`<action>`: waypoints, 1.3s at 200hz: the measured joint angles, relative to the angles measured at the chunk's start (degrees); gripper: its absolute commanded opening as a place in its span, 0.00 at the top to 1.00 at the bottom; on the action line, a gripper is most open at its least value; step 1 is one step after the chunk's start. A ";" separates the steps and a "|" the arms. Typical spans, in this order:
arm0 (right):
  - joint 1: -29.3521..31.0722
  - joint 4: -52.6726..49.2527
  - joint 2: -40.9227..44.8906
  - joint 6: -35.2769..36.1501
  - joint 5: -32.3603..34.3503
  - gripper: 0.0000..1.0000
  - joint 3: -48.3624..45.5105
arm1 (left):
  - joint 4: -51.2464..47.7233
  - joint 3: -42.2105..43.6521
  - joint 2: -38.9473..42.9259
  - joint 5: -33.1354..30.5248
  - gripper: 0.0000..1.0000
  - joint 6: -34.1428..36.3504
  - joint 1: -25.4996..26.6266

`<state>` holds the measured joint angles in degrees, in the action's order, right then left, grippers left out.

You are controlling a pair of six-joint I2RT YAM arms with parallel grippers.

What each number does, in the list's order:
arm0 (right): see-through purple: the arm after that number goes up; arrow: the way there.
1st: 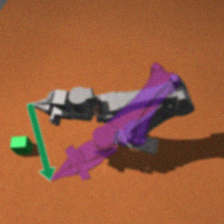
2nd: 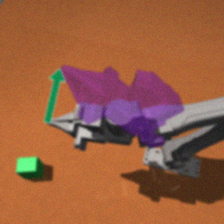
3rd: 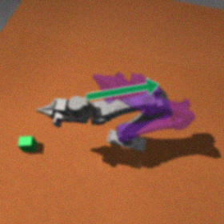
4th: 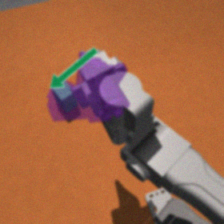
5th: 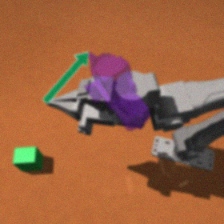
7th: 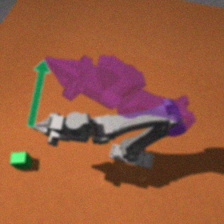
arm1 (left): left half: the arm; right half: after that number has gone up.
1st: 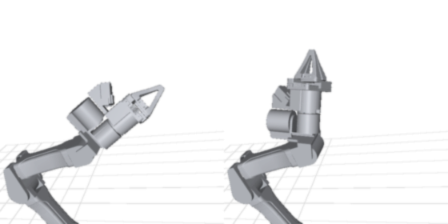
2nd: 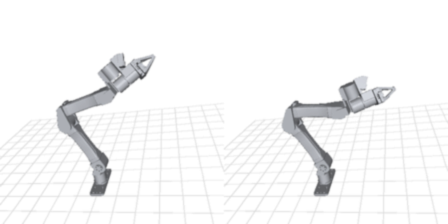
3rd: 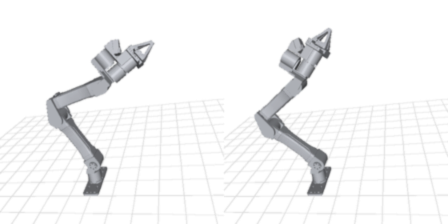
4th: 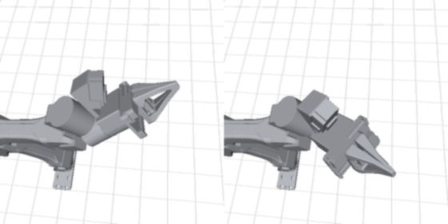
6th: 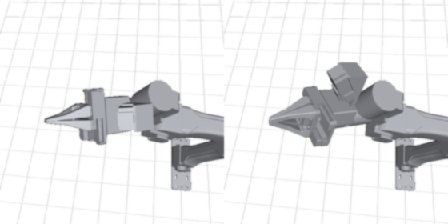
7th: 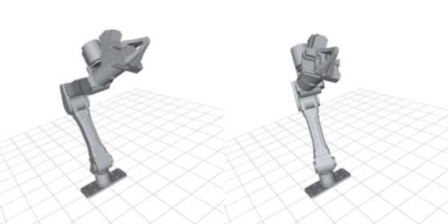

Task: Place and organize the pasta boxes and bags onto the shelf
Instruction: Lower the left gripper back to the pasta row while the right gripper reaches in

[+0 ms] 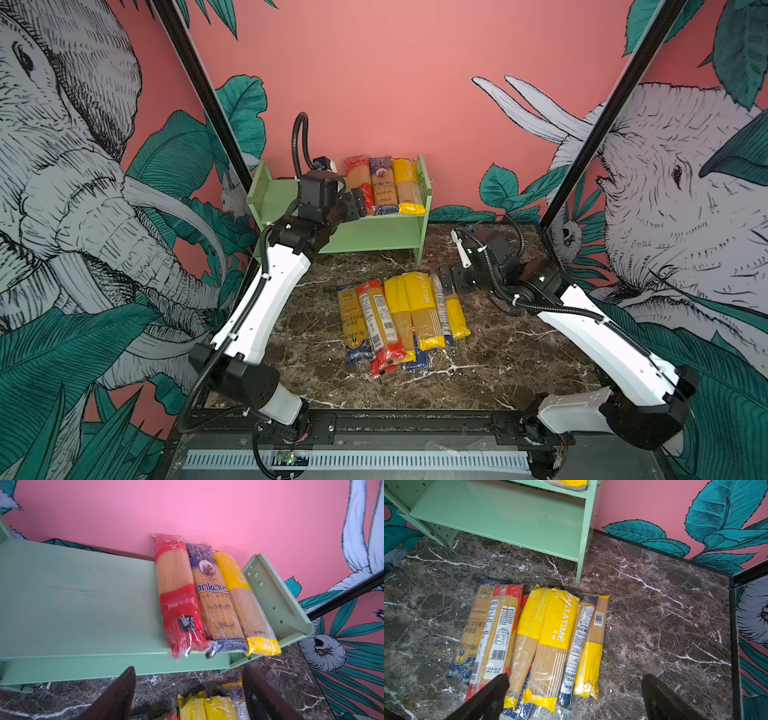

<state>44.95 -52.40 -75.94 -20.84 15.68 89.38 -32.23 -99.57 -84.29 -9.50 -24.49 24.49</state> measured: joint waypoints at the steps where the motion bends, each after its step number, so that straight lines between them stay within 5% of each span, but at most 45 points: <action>1: 0.00 0.02 0.02 0.00 -0.02 0.01 -0.07 | 0.00 0.52 0.48 -0.07 0.20 0.00 0.17; 66: 4.13 0.76 2.62 -2.80 -0.24 0.01 -6.01 | -0.94 27.80 19.96 -3.10 0.19 -4.20 7.96; 135: 12.15 2.03 5.57 -8.13 2.12 0.01 -13.31 | -1.25 49.20 31.45 -3.48 0.19 -13.03 13.64; 200: 19.19 2.43 8.41 -13.64 6.58 0.01 -20.22 | 2.21 58.71 31.50 -3.65 0.18 -19.82 20.74; 260: 20.17 2.16 14.32 -16.13 9.68 0.01 -24.74 | 9.55 59.60 19.93 -3.37 0.14 -23.91 23.93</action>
<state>65.12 -50.24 -61.63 -36.97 25.36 64.64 -22.68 -39.97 -64.36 -12.86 -48.40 48.42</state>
